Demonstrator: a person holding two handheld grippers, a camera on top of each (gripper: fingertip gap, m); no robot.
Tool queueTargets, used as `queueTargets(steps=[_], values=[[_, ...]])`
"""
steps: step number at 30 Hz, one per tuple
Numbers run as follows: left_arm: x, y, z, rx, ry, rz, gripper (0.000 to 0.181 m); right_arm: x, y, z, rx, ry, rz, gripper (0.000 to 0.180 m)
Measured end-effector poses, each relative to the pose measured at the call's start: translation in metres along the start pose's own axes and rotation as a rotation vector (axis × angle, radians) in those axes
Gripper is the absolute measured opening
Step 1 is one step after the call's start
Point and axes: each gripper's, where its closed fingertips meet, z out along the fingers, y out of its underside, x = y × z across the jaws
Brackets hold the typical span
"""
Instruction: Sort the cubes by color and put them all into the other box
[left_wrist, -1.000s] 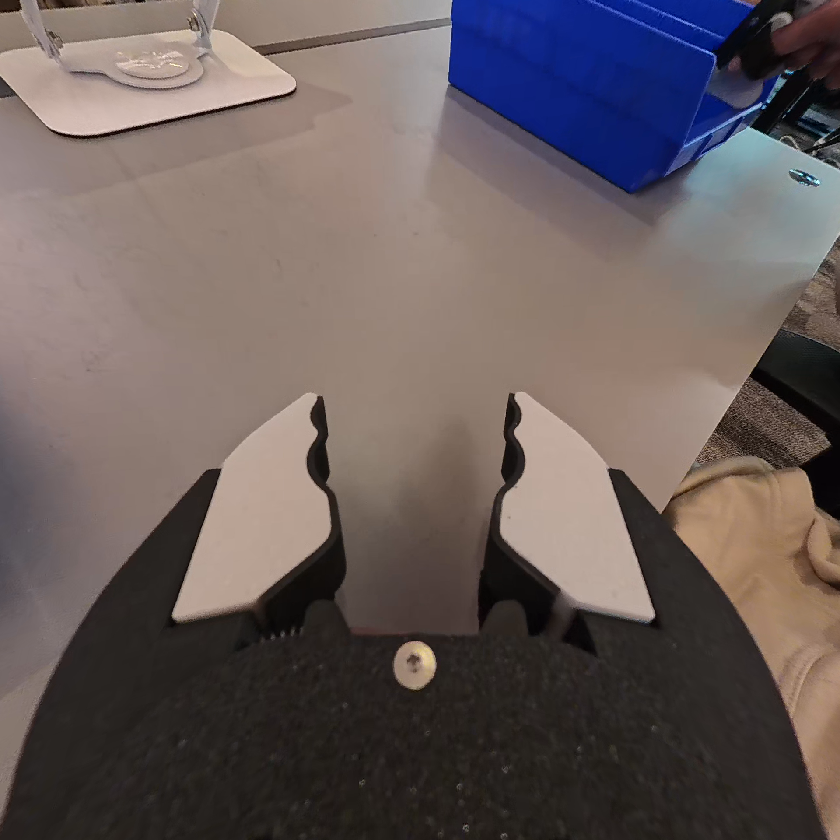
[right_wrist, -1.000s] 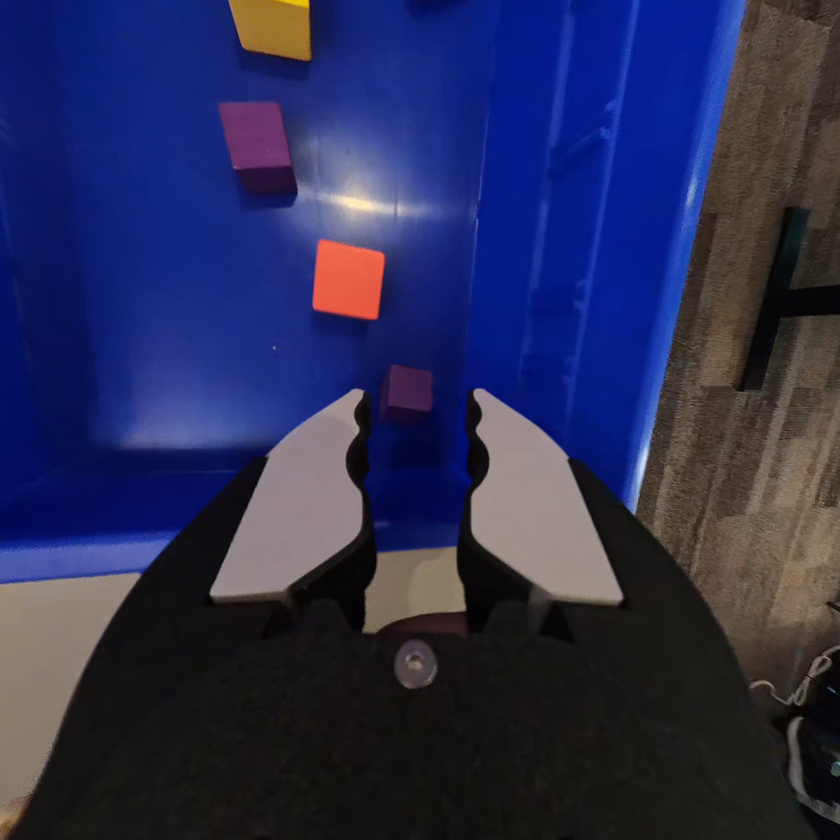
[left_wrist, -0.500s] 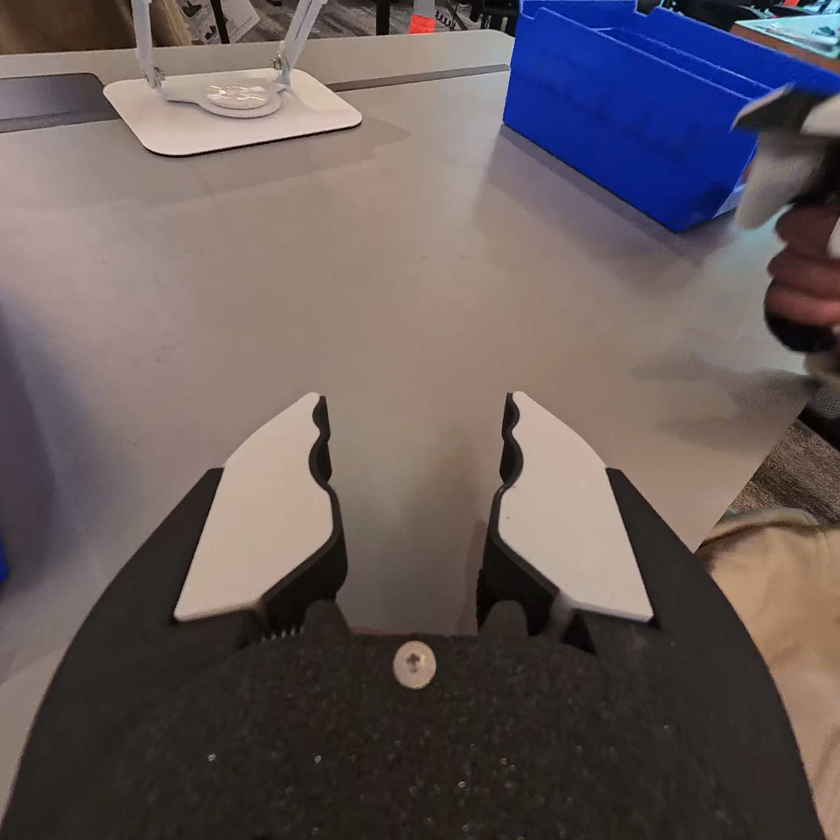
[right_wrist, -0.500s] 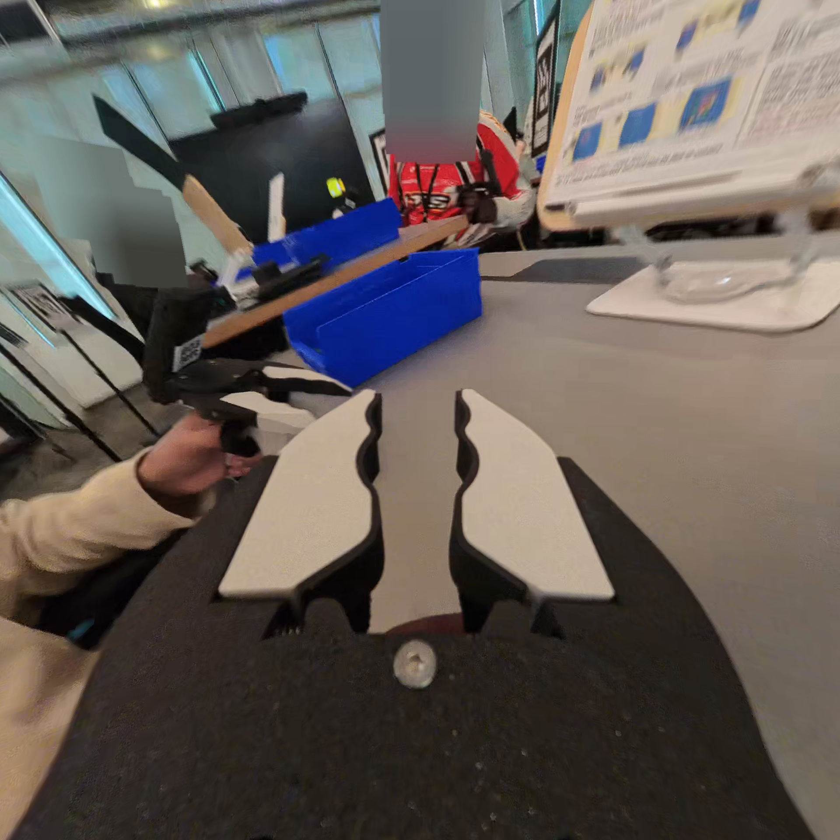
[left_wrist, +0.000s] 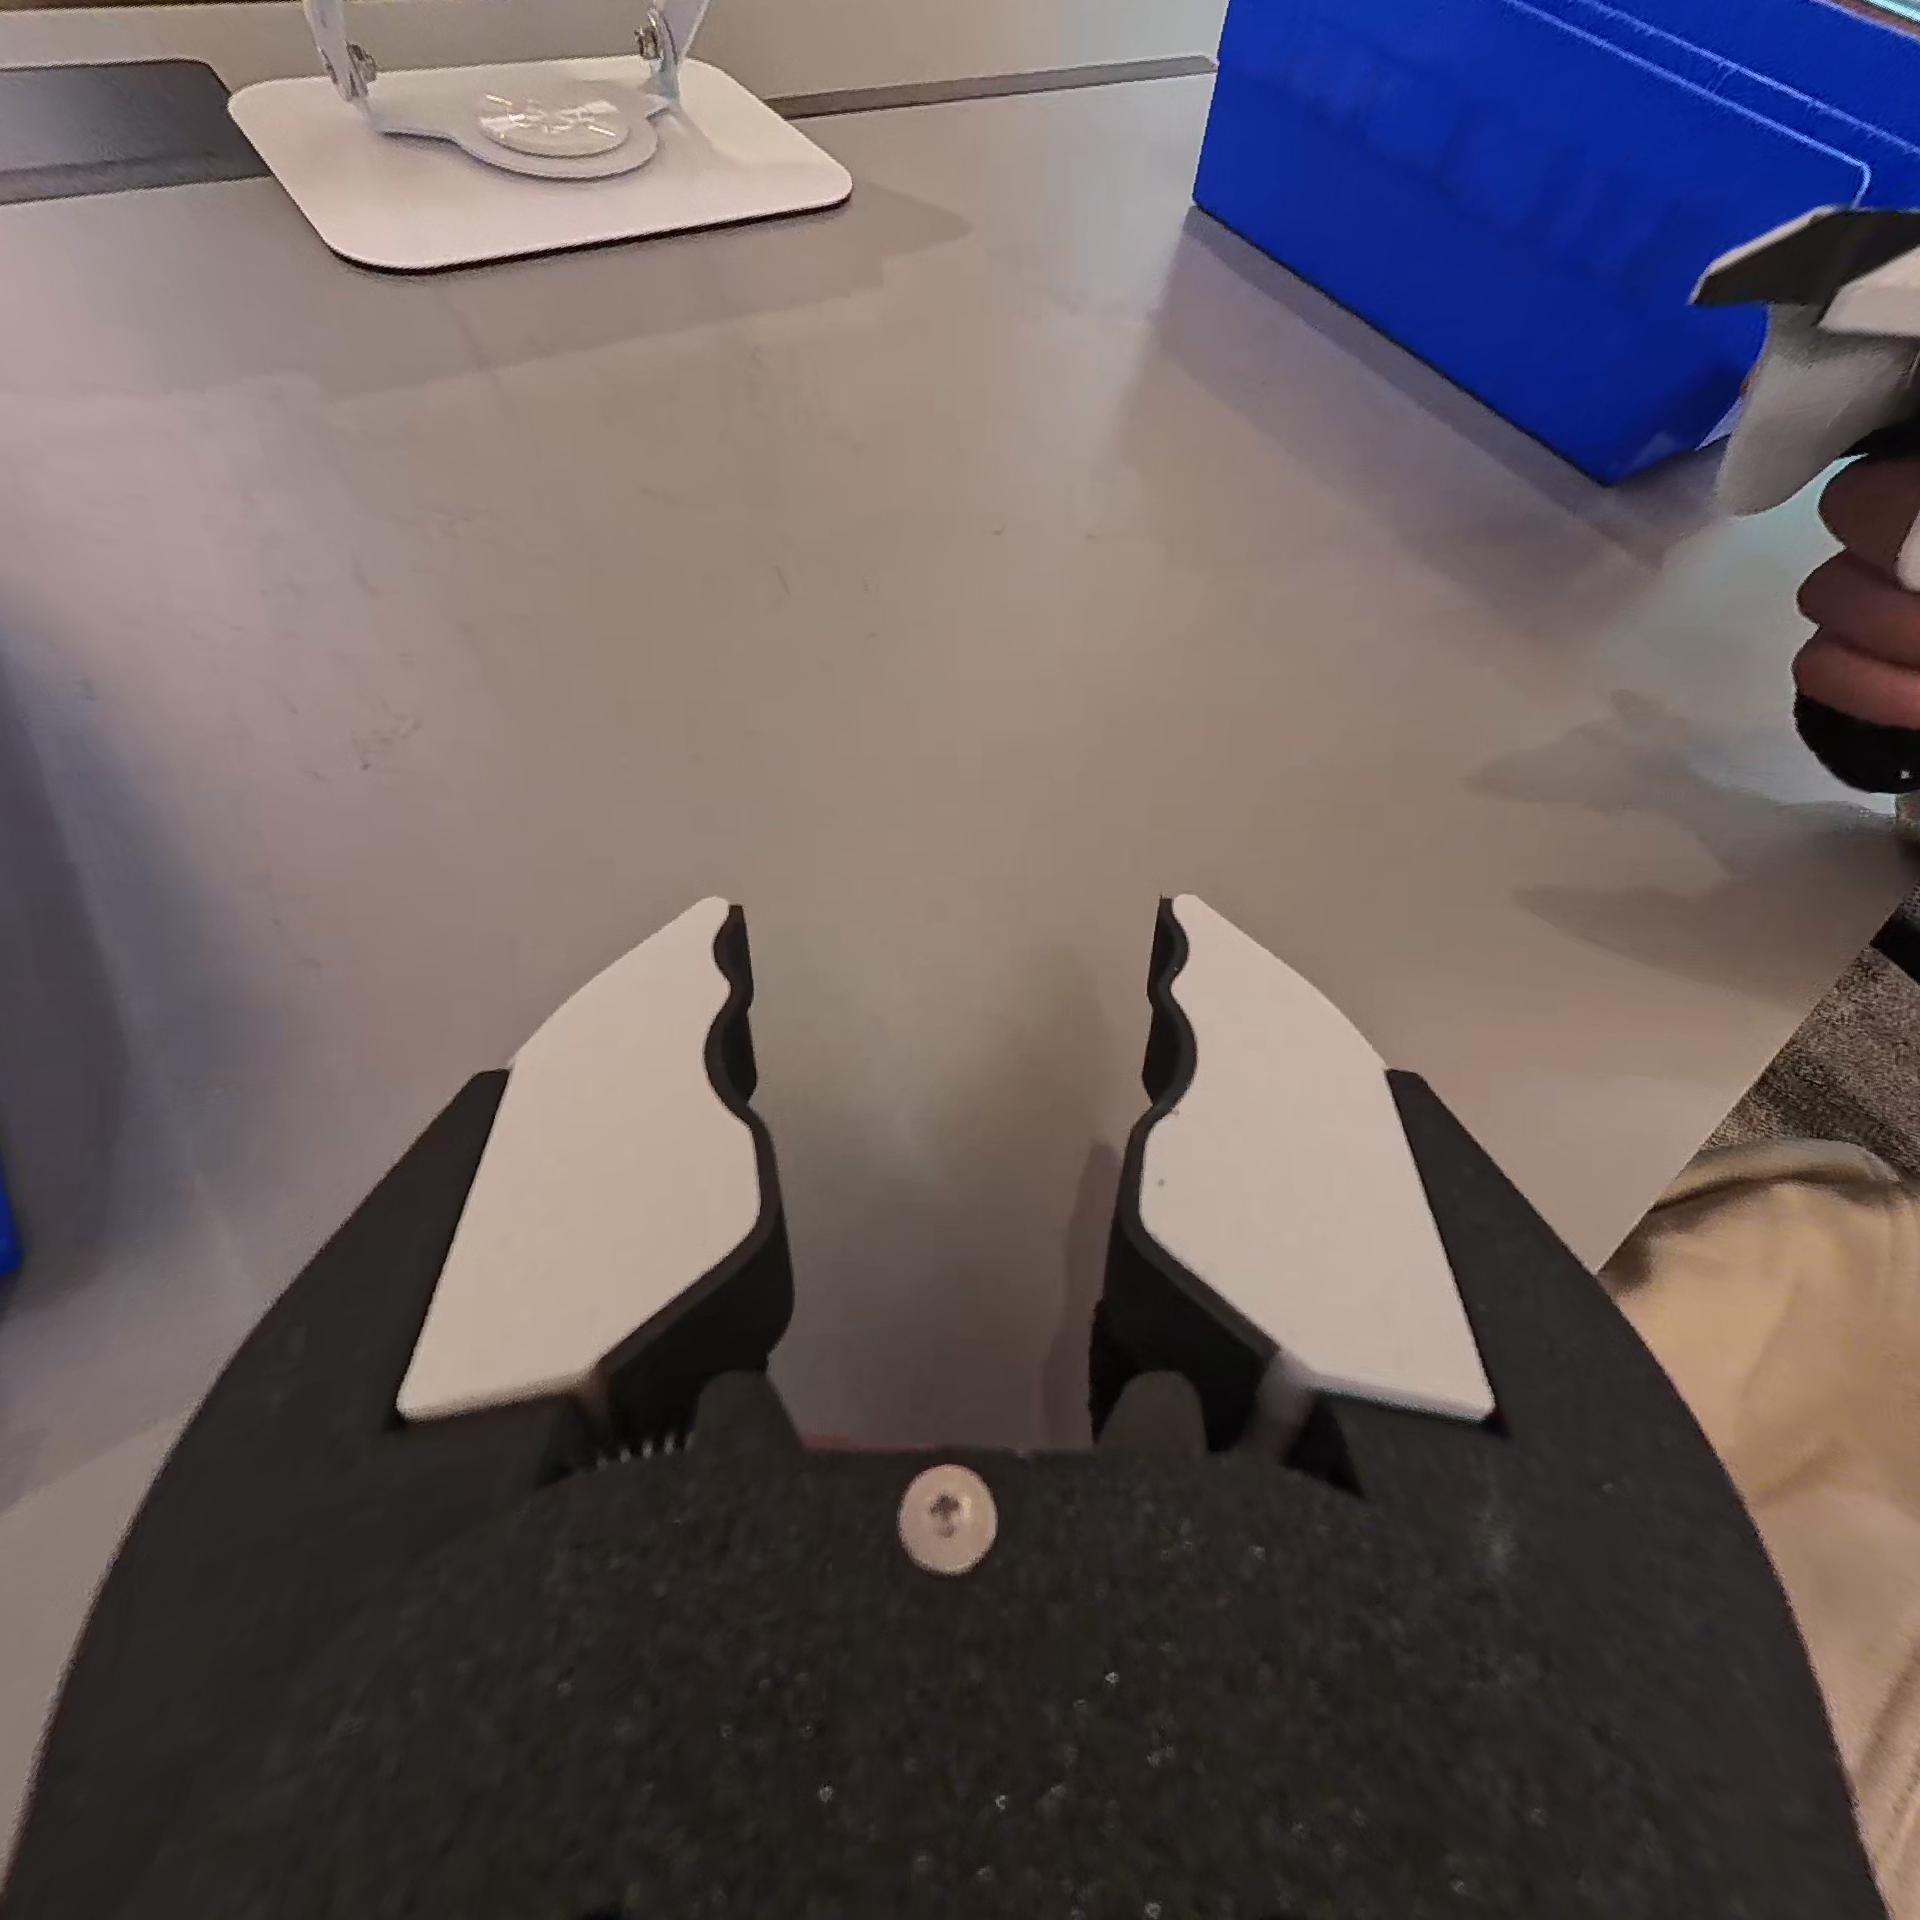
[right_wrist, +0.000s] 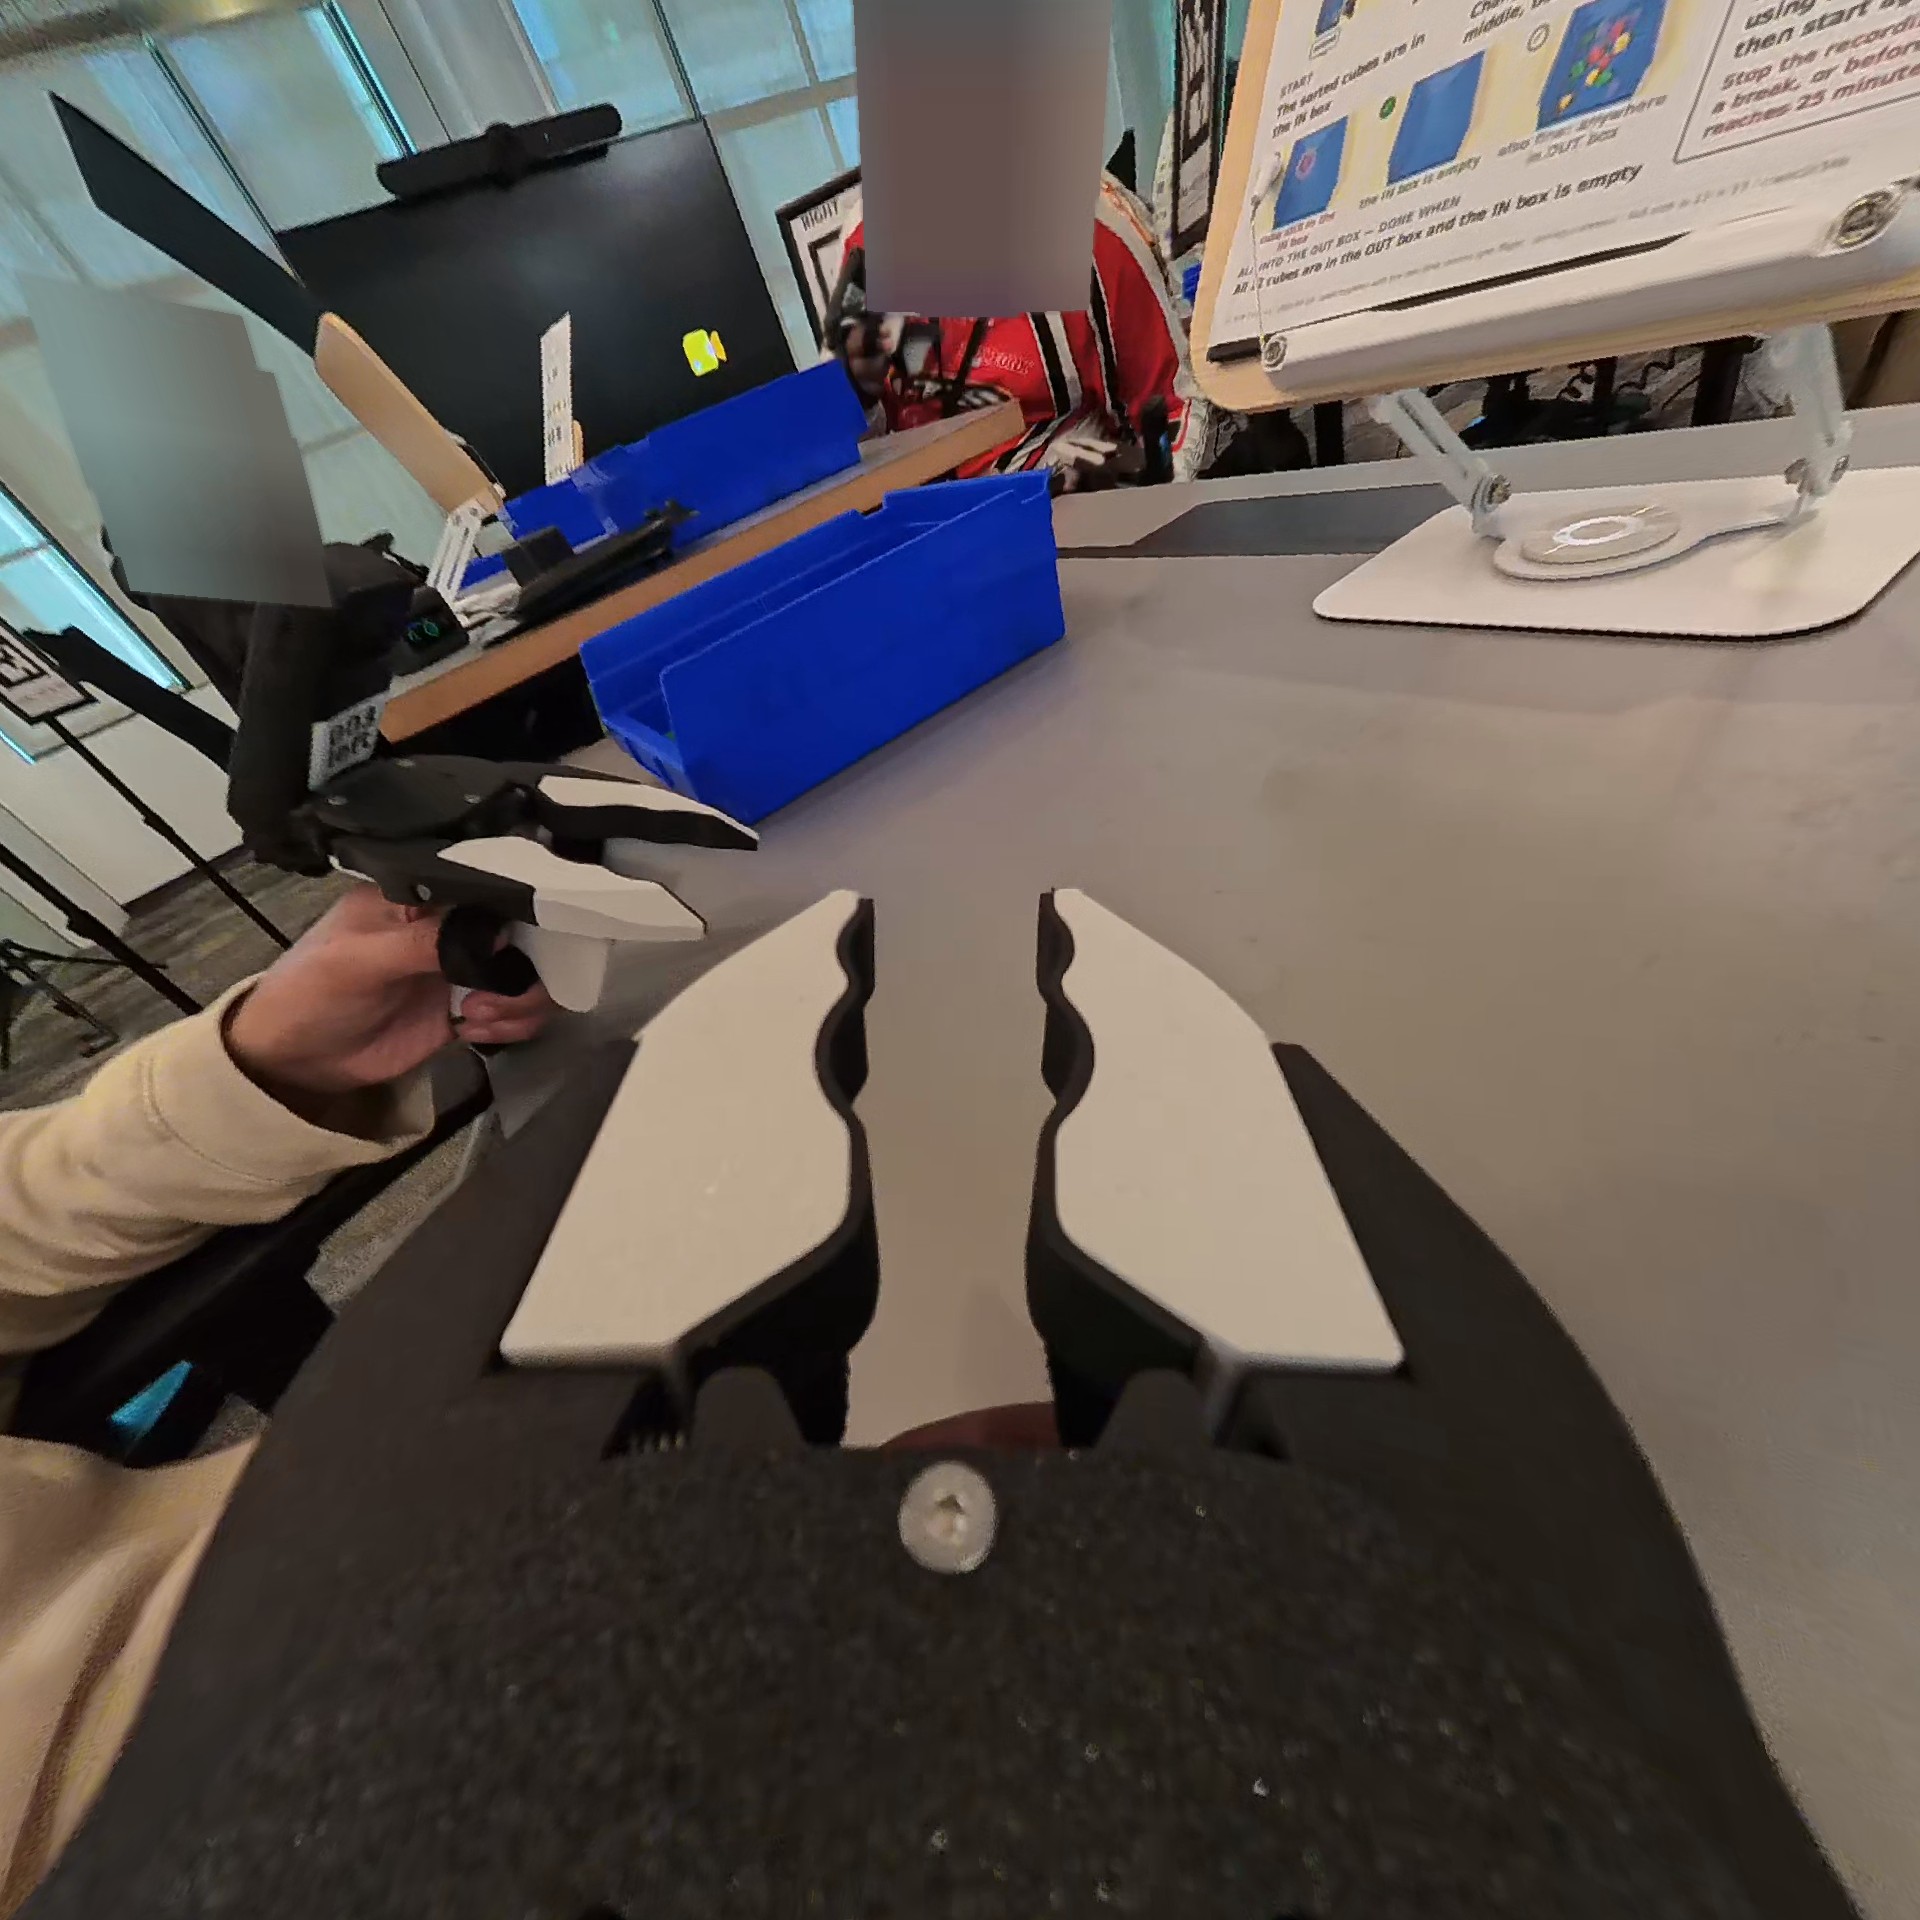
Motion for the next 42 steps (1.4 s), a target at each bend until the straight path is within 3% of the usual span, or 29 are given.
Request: queueTargets(steps=[7, 12, 16, 19, 23, 27, 31, 39, 42], values=[[-0.013, -0.003, -0.019, -0.014, -0.056, -0.028, 0.072, -0.006, 0.012, 0.008, -0.052, -0.026, 0.009, 0.029], [-0.106, -0.038, -0.093, -0.003, -0.359, -0.116, 0.071, -0.017, 0.004, 0.012, -0.062, -0.077, 0.021, 0.029], [-0.194, -0.046, -0.122, -0.171, -0.490, -0.240, 0.070, -0.022, 0.013, 0.017, -0.106, -0.084, -0.038, 0.028], [-0.248, -0.031, -0.110, -0.344, -0.490, -0.367, 0.061, -0.027, 0.025, 0.019, -0.136, -0.106, -0.037, 0.028], [-0.273, -0.006, -0.081, -0.510, -0.381, -0.566, 0.047, -0.034, 0.036, 0.020, -0.166, -0.140, -0.029, 0.028], [-0.310, 0.009, -0.093, -0.648, -0.589, -0.504, 0.046, -0.038, 0.038, 0.018, -0.184, -0.131, -0.093, 0.027], [-0.306, 0.030, -0.087, -0.768, -0.571, -0.531, 0.047, -0.044, 0.038, 0.018, -0.190, -0.140, -0.120, 0.027], [-0.317, 0.050, -0.100, -0.904, -0.714, -0.495, 0.042, -0.052, 0.041, 0.016, -0.209, -0.151, -0.184, 0.027], [-0.314, 0.054, -0.091, -0.893, -0.675, -0.519, 0.025, -0.052, 0.042, 0.016, -0.213, -0.151, -0.197, 0.027]])
